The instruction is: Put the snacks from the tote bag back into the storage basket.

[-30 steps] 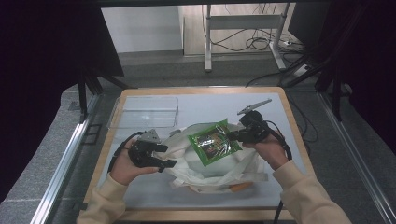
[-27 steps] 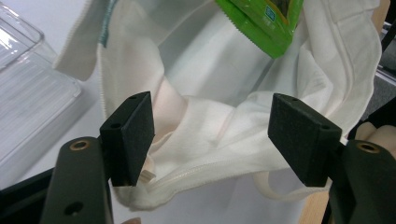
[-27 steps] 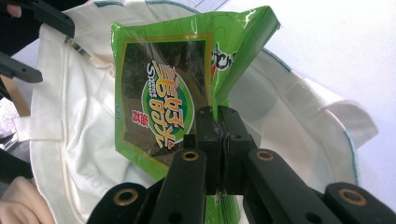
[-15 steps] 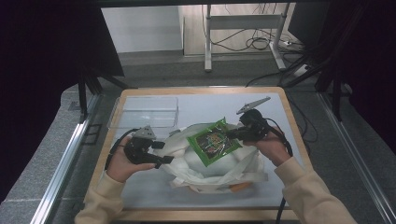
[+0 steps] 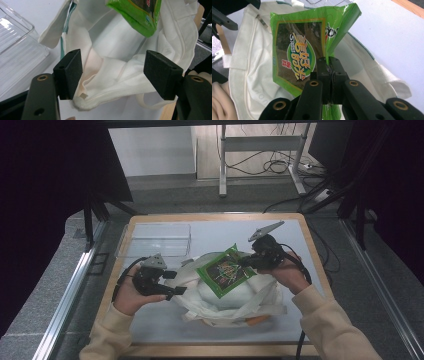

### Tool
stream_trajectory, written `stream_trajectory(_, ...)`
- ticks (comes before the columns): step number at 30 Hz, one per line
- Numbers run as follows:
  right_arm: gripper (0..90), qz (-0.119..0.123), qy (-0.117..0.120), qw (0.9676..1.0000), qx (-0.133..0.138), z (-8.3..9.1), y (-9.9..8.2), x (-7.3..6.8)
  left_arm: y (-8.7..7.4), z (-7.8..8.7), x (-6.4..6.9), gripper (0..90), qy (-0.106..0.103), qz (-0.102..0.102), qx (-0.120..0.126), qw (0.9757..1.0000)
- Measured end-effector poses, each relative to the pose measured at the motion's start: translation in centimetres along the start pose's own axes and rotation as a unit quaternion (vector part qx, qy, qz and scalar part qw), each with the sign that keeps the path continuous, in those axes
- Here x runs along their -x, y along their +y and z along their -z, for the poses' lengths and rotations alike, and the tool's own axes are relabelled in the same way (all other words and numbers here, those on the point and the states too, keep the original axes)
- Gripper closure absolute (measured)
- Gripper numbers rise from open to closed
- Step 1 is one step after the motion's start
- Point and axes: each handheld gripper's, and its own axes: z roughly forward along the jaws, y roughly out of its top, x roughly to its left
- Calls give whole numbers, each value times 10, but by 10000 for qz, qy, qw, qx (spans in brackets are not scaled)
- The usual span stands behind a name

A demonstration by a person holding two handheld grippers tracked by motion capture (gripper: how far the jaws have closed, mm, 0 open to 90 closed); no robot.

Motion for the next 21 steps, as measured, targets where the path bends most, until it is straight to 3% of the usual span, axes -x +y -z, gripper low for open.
stream_trajectory(9,876,183,-12,9998,44,4,0,-5,11,3,3,311,7,-152,3,9999)
stream_trajectory(21,876,334,-94,9994,81,5,7,-2,37,1,-4,312,-35,-158,0,9999)
